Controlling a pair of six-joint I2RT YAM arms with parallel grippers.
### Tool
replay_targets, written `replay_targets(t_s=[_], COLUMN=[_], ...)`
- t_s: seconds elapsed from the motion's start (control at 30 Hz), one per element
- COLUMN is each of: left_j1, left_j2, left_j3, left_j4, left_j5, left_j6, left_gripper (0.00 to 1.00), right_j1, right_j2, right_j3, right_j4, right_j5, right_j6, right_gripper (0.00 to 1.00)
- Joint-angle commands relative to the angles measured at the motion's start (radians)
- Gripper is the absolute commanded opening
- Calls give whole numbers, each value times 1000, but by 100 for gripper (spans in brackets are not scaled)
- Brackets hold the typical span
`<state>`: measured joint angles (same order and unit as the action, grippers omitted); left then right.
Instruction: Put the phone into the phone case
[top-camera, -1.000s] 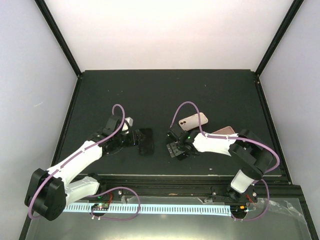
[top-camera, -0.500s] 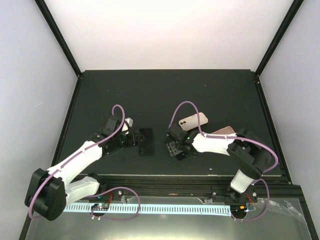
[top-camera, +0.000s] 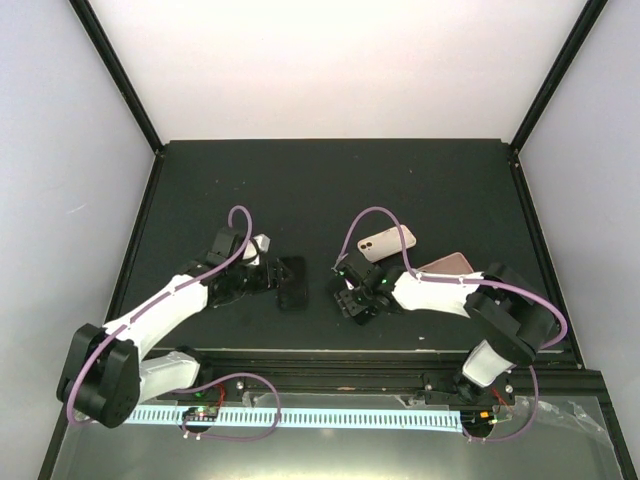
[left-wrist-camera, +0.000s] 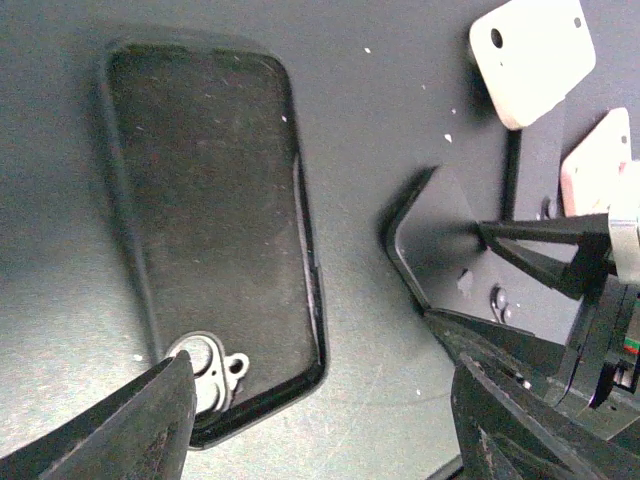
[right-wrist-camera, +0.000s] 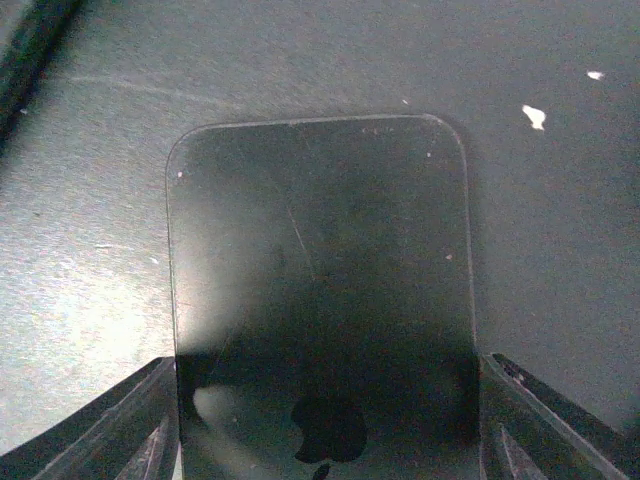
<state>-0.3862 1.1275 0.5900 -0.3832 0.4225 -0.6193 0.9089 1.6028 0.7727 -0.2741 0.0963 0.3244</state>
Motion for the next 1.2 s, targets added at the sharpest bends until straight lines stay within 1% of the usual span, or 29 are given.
replay_targets(t_s=[0.0, 0.23, 0.5, 0.63, 0.77, 0.9, 1.03, 1.1, 1.17], left_j1=[6, 6, 7, 6, 6, 6, 6, 6, 6], left_j2=[54, 105, 147, 180, 196, 195, 174, 161, 160], left_j3=[44, 21, 19, 11, -4, -28, -41, -52, -57], left_j4=[46, 115, 165, 181, 229, 286, 292, 301, 310], left_j5=[115, 196, 259, 274, 317, 362, 360, 361, 364], left_j6=[37, 41, 36, 38, 15, -21, -37, -58, -77], left_gripper=[72, 69, 65, 64, 60, 47, 23, 13, 6], right_j1=[5, 21, 96, 109, 124, 138, 142, 145, 152], right_j2=[-35, -71, -117, -126, -134, -138, -135, -135, -142], right_j3=[12, -1, -18, -15, -18, -13, -3, 5, 14], right_j4=[84, 146, 242, 261, 275, 278, 267, 251, 224], right_j5=[-56, -95, -135, -139, -150, -147, -135, -118, -90], right_j6=[-45, -78, -152, -156, -166, -172, -173, -164, -153], right_gripper=[65, 63, 63, 63, 63, 63, 63, 66, 72])
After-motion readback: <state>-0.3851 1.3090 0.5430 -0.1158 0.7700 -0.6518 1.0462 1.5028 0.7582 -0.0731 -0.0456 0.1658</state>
